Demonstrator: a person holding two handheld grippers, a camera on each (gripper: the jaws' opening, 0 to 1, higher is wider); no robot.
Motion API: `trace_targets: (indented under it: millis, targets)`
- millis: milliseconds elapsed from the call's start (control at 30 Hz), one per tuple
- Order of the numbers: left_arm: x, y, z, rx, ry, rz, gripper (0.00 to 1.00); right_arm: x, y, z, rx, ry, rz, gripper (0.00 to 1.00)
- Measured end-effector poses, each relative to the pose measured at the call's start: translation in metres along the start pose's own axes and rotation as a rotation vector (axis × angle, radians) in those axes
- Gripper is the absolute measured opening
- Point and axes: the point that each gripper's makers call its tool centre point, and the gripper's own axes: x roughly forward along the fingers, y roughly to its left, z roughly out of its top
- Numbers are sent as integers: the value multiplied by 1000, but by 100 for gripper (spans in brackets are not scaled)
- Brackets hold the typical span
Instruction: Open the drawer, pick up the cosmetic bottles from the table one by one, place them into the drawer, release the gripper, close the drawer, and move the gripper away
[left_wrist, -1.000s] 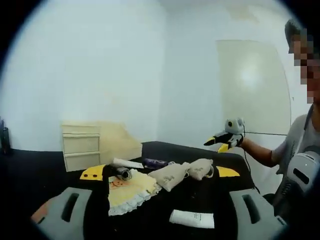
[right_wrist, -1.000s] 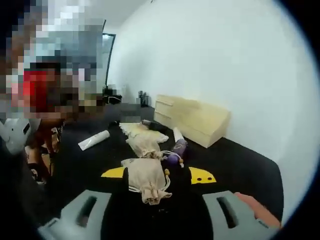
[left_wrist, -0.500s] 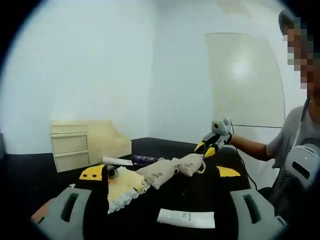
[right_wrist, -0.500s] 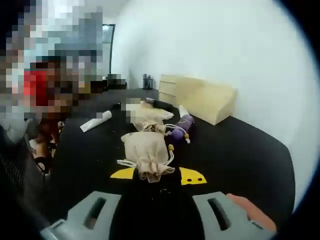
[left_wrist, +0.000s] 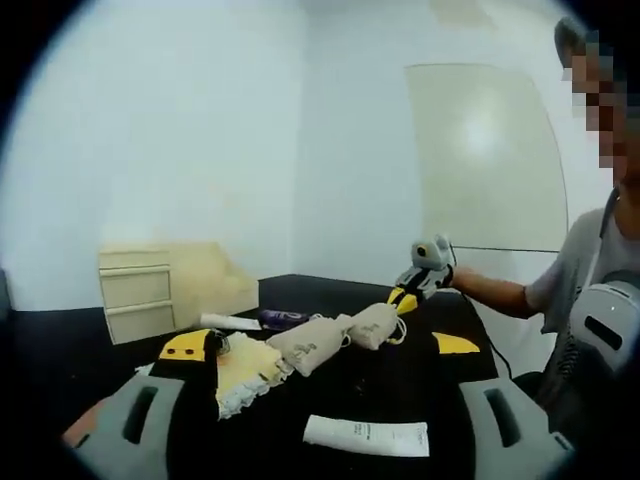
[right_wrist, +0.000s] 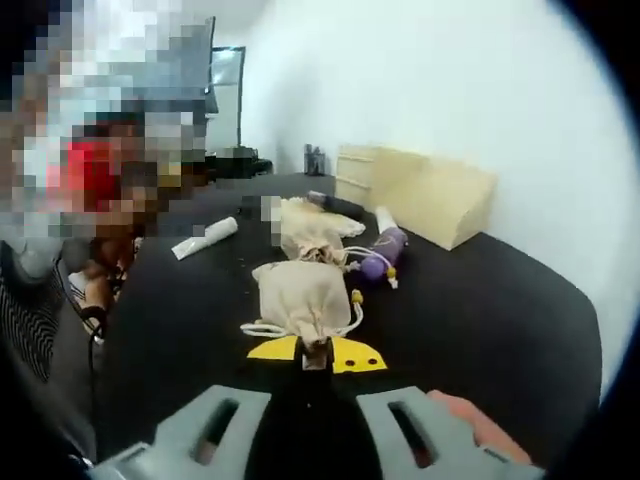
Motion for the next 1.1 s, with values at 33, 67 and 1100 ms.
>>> trace_targets:
  millis: [33, 67, 1100]
  targets:
    - [0, 0, 2, -3, -8, 0, 86, 0, 0, 2, -14, 0, -10, 5]
    - [0, -1, 3, -8, -15, -3, 86, 0, 1, 2, -39, 13, -14, 4]
    - [1, -94, -7, -77, 33, -375, 71, 8, 129, 133, -655, 143, 434, 2]
